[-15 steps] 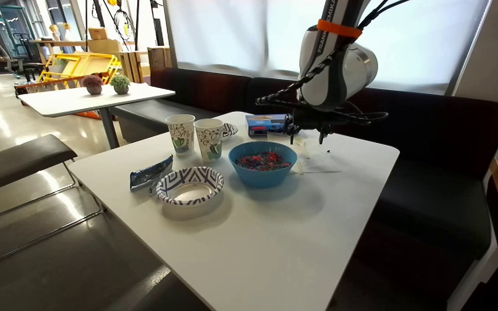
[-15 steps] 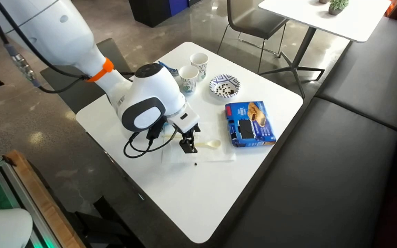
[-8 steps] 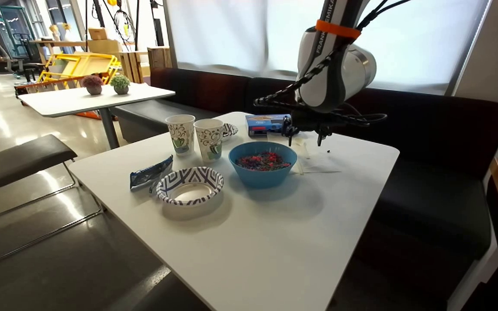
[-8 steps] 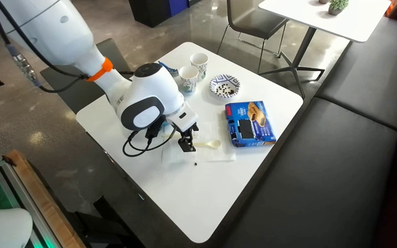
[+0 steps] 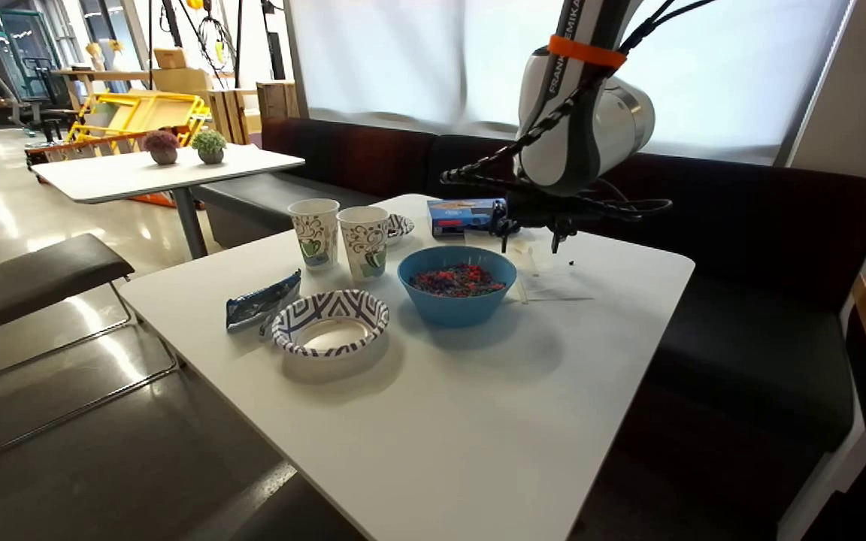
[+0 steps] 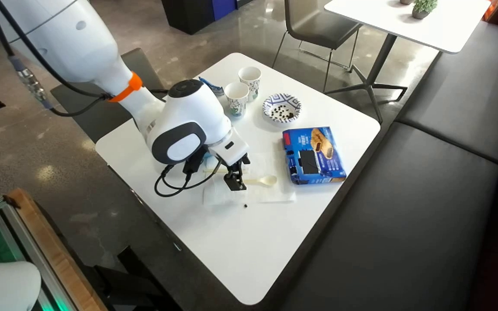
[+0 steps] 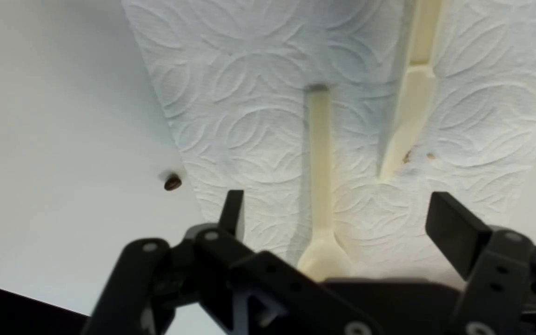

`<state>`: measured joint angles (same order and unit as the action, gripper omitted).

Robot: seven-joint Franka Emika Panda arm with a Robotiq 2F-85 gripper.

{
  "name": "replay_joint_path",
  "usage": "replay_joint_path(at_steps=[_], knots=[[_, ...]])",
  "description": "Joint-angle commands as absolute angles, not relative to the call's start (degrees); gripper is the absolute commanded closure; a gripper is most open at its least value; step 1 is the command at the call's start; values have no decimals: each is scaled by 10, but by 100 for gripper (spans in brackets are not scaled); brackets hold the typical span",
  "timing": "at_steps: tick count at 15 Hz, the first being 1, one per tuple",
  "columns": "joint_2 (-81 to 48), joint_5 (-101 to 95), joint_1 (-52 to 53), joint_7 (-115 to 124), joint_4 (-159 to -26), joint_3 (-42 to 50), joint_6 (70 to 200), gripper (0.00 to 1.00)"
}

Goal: Use the spoon to scoop some of the blue bowl's contents into the closest cup

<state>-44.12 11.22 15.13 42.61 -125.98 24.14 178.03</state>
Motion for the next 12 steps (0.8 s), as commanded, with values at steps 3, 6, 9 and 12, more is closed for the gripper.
replay_joint_path(at_steps=[3,6,9,12], knots=[[-467,157,157,422,-1255,244,1836,0],[-478,178,166,421,-1253,251,1852,0],[-487,195,172,419,-1252,254,1862,0],[-497,210,185,419,-1250,263,1866,12]])
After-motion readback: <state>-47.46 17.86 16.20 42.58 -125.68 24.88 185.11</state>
